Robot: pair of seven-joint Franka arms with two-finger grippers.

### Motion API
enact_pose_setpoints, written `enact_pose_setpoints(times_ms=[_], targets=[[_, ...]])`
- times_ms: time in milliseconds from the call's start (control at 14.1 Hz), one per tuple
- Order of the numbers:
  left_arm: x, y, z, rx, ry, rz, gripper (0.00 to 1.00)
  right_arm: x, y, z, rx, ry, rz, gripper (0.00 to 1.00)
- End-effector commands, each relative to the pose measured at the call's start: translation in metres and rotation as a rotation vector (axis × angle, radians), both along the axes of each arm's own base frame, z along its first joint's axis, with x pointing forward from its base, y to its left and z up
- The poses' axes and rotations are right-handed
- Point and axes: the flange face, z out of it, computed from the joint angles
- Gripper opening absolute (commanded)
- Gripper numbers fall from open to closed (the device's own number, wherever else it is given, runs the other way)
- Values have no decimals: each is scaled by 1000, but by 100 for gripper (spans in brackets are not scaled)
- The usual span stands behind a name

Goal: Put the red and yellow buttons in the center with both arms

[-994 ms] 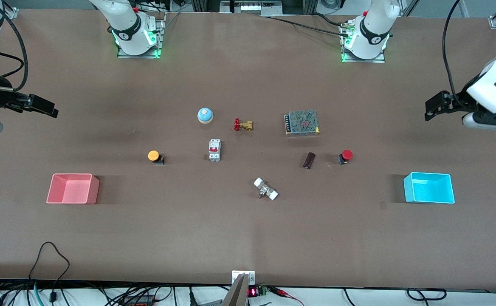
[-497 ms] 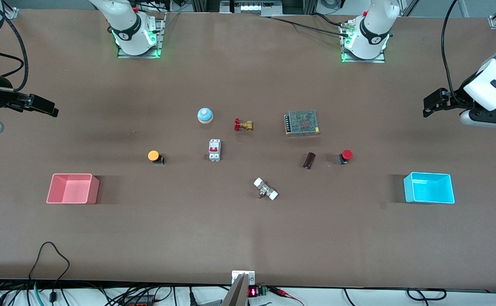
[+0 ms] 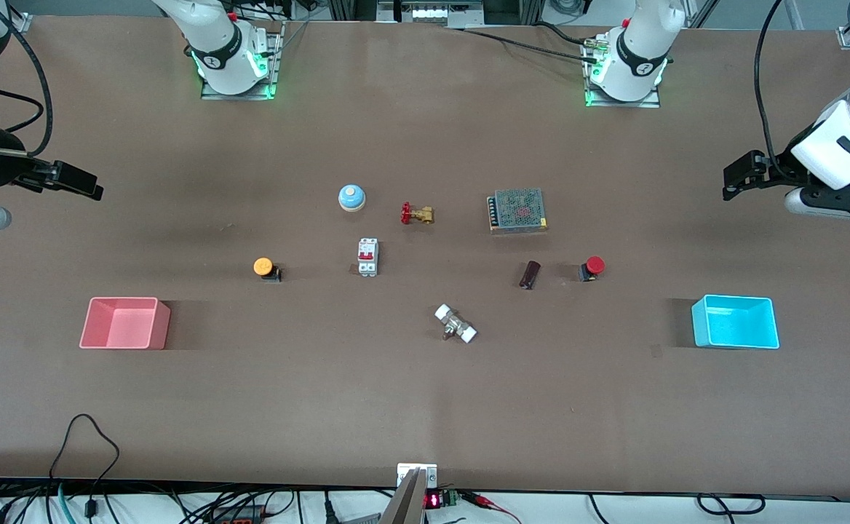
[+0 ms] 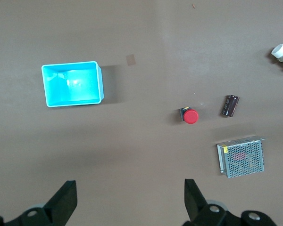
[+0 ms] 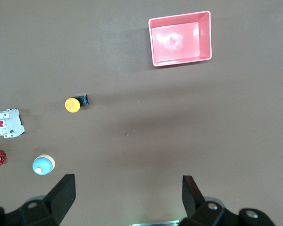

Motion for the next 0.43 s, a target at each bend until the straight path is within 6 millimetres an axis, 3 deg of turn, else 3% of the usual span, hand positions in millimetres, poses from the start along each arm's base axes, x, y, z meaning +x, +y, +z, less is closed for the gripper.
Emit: enact_pose_setpoints(times_ms=[0,355], targets=[[-4,-1,6,-5,-4,-16,100,-5,-2,1,24,6,13,100],[-4,0,6,-5,-1,-16,100,-4,-2,1,23,2,14,100]])
